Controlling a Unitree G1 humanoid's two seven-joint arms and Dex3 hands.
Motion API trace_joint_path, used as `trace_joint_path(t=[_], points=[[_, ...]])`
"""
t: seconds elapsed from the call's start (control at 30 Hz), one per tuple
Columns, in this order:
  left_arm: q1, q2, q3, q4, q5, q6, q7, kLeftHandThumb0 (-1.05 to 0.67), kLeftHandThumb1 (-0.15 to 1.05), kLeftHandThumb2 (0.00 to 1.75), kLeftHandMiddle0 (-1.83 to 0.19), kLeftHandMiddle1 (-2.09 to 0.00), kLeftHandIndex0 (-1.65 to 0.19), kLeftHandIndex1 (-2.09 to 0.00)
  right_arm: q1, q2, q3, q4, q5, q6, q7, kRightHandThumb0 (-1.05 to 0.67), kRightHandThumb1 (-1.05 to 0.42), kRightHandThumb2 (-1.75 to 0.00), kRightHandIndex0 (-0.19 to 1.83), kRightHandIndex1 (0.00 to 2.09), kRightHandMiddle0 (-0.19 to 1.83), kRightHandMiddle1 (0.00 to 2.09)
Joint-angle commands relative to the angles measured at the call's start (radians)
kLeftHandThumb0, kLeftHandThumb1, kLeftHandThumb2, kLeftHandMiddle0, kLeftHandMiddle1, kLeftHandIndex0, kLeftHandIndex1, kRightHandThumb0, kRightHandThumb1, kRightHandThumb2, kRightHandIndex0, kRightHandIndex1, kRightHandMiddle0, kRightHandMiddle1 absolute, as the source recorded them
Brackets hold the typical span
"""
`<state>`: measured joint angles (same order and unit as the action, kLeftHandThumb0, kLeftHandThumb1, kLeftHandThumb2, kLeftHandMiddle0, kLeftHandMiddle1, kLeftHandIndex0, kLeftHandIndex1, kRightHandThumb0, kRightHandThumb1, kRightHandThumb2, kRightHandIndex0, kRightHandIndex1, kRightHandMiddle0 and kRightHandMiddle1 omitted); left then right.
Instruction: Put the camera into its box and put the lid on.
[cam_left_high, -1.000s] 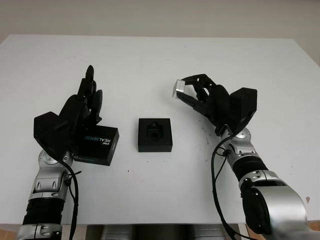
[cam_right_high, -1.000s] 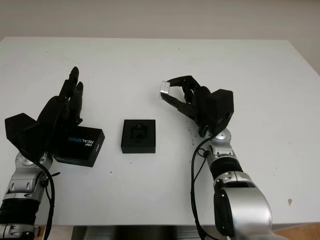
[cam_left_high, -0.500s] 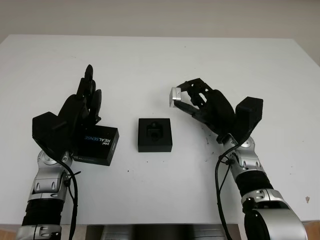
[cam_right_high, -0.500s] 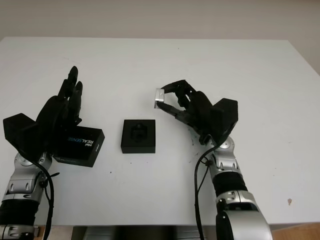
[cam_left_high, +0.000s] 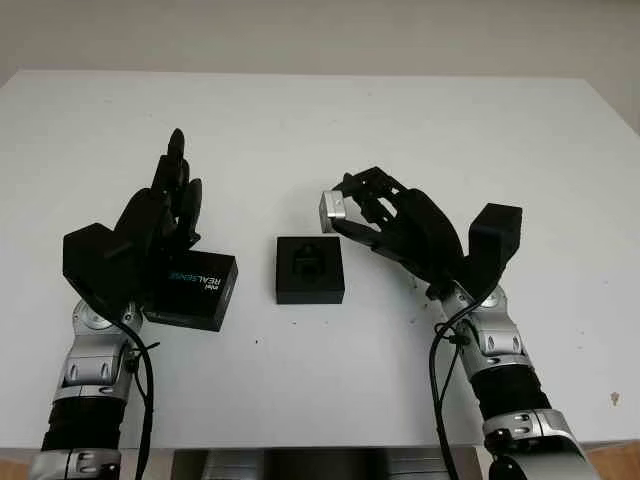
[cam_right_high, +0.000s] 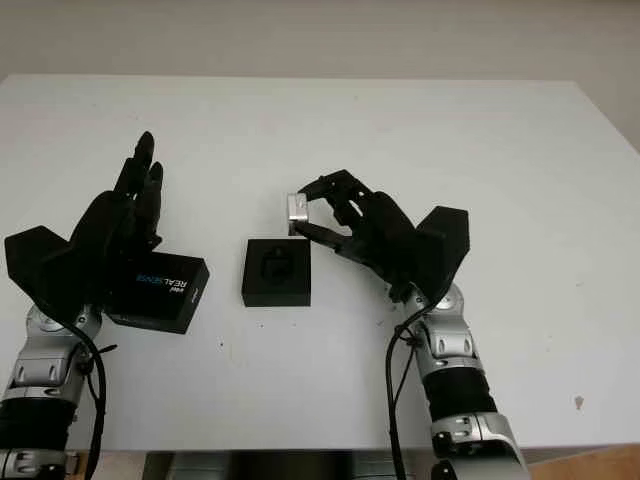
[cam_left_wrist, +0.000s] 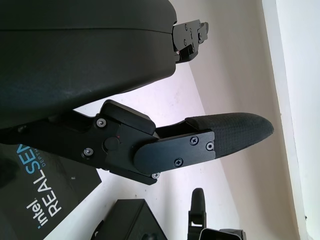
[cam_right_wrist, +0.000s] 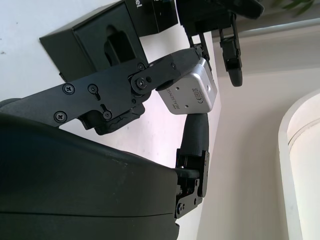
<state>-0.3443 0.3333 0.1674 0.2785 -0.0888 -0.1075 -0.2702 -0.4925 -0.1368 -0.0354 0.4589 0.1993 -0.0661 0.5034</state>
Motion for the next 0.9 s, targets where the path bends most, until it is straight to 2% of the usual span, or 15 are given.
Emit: trace_joint_path(t=[0.0, 0.47, 0.87], points=[[0.0, 0.005, -0.002, -0.007, 0.002, -0.006, 0.001, -0.89, 1.05, 0.66, 0.19, 0.0, 0.19, 0.0, 0.004, 0.015, 0.007, -0.023, 0.009, 0.006, 0.005, -0.45, -1.01, -0.06, -0.01, 0.05, 0.29, 1.67], [-0.003, 0.002, 0.0, -0.006, 0.0, -0.002, 0.01, -0.91, 1.05, 0.65, 0.19, 0.0, 0.19, 0.0, 0.009, 0.075, 0.063, 0.013, -0.036, 0.002, -0.037, -0.44, -1.01, -0.05, 0.0, 0.06, 0.23, 1.7], [-0.001, 0.004, 0.0, -0.014, 0.001, 0.007, 0.022, -0.9, 1.05, 0.65, 0.19, 0.0, 0.19, 0.0, 0.051, 0.095, 0.085, -0.013, -0.04, 0.038, -0.049, -0.44, -1.01, -0.05, 0.0, 0.06, 0.25, 1.71]])
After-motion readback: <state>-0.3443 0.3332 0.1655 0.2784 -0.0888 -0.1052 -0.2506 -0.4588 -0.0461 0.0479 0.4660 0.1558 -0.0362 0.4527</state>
